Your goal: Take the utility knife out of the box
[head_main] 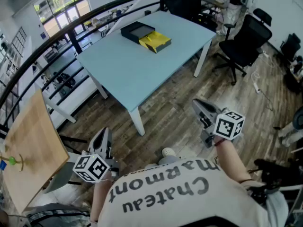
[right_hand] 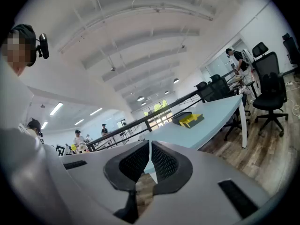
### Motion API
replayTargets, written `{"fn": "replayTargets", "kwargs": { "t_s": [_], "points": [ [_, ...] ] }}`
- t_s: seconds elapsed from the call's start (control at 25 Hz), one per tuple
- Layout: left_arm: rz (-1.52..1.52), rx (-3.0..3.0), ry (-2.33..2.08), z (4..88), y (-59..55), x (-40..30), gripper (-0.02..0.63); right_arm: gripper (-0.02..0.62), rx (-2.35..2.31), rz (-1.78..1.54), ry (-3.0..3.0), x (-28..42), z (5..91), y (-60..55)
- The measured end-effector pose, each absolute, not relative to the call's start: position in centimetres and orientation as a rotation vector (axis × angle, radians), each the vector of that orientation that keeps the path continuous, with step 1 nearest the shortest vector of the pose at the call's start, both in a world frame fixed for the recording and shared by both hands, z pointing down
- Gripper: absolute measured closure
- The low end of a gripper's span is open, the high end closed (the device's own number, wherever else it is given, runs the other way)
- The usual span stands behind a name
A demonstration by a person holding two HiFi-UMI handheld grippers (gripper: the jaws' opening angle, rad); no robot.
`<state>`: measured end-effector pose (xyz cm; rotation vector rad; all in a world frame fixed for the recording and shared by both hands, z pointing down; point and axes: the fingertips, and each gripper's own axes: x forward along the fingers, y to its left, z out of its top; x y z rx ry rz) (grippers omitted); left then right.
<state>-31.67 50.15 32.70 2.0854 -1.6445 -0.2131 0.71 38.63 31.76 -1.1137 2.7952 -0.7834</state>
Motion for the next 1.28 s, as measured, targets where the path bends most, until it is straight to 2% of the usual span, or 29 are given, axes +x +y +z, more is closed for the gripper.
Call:
{"fn": "replayTargets", "kwargs": {
  "t_s": [0.6,0.88,1.28],
  "points": [
    [-0.181,2.089,-1.612,33.6,45.3,-31.1,0.604,0.551,-1.123,-0.842,2.773,0.5,33.1,33.6],
    [-0.186,2.097,-1.608,33.2,36.3,-29.0,0.603,0.551,-1.137,-0.875,2.766,2.9,33.2,25.1],
    [-0.235,2.19,-1.6,32.0,22.2,-21.6,0.603,0.551,-1.09,-0.827,2.797,7.9,32.6,12.8]
  ]
}}
